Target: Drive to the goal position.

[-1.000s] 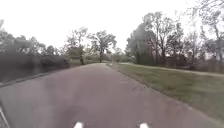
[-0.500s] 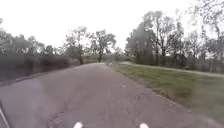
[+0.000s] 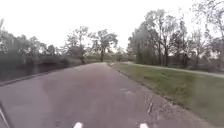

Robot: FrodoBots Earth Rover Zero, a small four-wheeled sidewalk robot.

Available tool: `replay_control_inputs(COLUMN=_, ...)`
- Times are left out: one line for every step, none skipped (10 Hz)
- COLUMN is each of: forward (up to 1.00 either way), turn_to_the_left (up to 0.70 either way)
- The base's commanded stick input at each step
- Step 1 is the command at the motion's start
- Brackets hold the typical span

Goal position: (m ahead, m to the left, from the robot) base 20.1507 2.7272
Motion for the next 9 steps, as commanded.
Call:
replay_control_inputs(forward=1.00, turn_to_the_left=0.00)
replay_control_inputs(forward=1.00, turn_to_the_left=0.00)
replay_control_inputs(forward=1.00, turn_to_the_left=0.00)
replay_control_inputs(forward=1.00, turn_to_the_left=0.00)
replay_control_inputs(forward=1.00, turn_to_the_left=0.00)
replay_control_inputs(forward=1.00, turn_to_the_left=0.00)
replay_control_inputs(forward=1.00, turn_to_the_left=0.00)
replay_control_inputs(forward=1.00, turn_to_the_left=0.40)
replay_control_inputs(forward=1.00, turn_to_the_left=0.24)
